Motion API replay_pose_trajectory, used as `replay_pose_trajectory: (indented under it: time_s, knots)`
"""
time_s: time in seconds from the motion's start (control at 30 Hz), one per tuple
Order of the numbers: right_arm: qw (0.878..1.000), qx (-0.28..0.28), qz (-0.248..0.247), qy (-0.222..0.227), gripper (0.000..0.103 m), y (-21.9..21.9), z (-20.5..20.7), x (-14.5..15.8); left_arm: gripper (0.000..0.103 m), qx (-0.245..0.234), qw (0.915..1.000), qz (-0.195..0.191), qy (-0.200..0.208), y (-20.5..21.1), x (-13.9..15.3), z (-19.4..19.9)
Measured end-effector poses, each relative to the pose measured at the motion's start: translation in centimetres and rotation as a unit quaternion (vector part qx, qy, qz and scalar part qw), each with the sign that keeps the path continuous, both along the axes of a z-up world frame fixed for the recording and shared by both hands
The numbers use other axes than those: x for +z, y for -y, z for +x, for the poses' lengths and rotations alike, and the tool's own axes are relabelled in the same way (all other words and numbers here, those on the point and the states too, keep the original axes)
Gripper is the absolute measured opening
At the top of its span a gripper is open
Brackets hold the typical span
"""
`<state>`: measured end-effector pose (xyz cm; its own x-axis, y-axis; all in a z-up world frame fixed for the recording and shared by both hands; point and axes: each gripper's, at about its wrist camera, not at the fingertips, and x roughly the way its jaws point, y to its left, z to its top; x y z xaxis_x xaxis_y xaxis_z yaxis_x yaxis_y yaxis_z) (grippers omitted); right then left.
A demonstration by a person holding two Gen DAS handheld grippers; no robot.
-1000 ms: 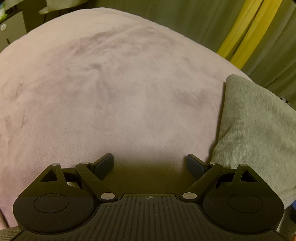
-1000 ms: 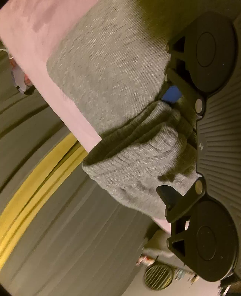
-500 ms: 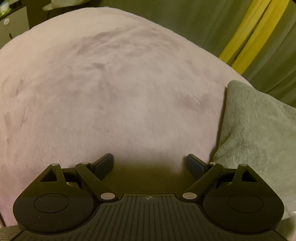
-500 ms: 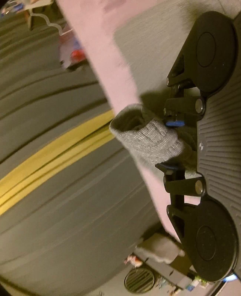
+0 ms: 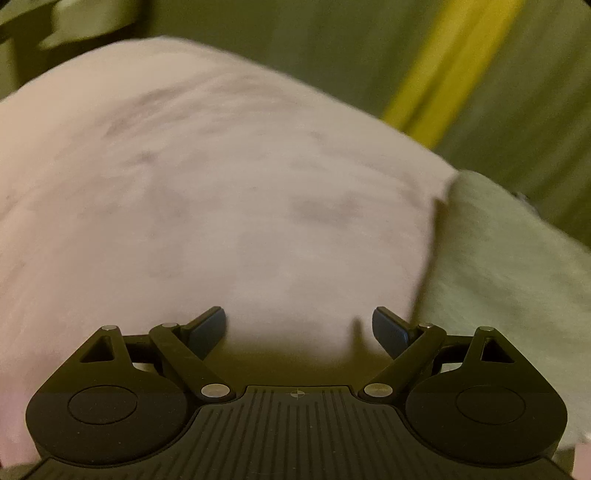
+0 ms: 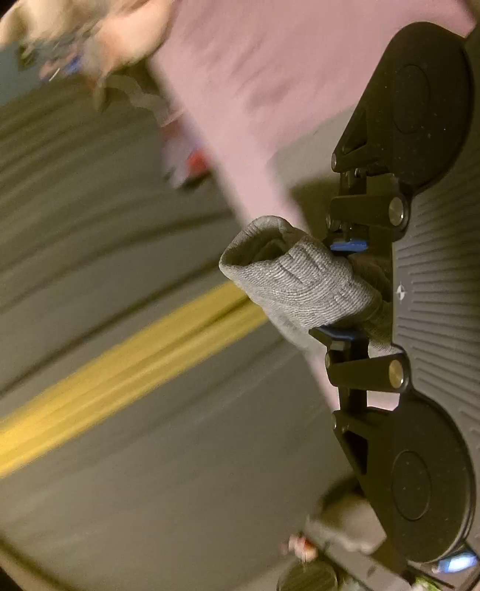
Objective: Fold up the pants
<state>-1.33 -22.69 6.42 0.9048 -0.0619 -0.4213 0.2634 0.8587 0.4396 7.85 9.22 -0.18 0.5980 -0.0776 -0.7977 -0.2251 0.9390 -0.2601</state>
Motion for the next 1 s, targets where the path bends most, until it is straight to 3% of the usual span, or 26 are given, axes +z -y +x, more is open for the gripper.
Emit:
replay_pose_trajectory:
  time_s: [0.13,0.2,0.3,0.33,0.37,0.43,0.53,0.6,0.63,0.7,0.8,1.0]
  knots:
    - [0.993,-0.044,0.051,-0.096,0.057,3.8,0.6,-6.1,0.093,-0.097,0.9937,-0.054,0.012,1.3,0.7,-0.8]
    - [0.989,-0.044,0.107,-0.095,0.066,5.5,0.2,-8.6,0.095,-0.153,0.9859,-0.067,0.006,2.4,0.9,-1.3]
    - [0.980,-0.046,0.180,-0.068,0.079,7.0,0.5,-9.0,0.095,-0.223,0.9745,-0.005,0.020,5.1,1.5,-2.6]
    - [0.977,-0.040,0.201,-0.054,0.090,7.4,0.6,-9.0,0.096,-0.242,0.9699,0.014,0.020,6.0,1.5,-2.8]
    - [0.973,-0.033,0.223,-0.044,0.095,7.9,0.5,-9.4,0.096,-0.257,0.9658,0.030,0.016,6.9,1.4,-3.0]
    - [0.971,-0.030,0.233,-0.044,0.095,8.2,0.4,-9.9,0.096,-0.272,0.9600,0.064,-0.001,8.4,0.8,-3.0]
    - [0.977,-0.019,0.208,-0.051,0.096,7.9,1.2,-10.1,0.096,-0.288,0.9498,0.114,-0.043,9.9,-0.5,-2.7]
    - [0.984,-0.011,0.169,-0.053,0.079,6.8,0.9,-9.8,0.096,-0.284,0.9454,0.148,-0.060,10.6,-1.2,-2.6]
    - [0.988,-0.005,0.140,-0.061,0.050,6.4,1.2,-9.6,0.097,-0.280,0.9449,0.159,-0.060,10.6,-1.6,-2.7]
    - [0.991,-0.001,0.116,-0.068,0.051,6.0,1.3,-9.8,0.097,-0.273,0.9459,0.167,-0.053,10.8,-1.5,-2.8]
    - [0.990,0.000,0.121,-0.069,0.051,6.3,1.5,-10.1,0.096,-0.267,0.9494,0.162,-0.033,10.7,-1.2,-3.2]
    - [0.991,0.005,0.103,-0.080,0.062,5.3,1.5,-9.8,0.093,-0.269,0.9530,0.140,-0.006,10.8,-0.5,-3.4]
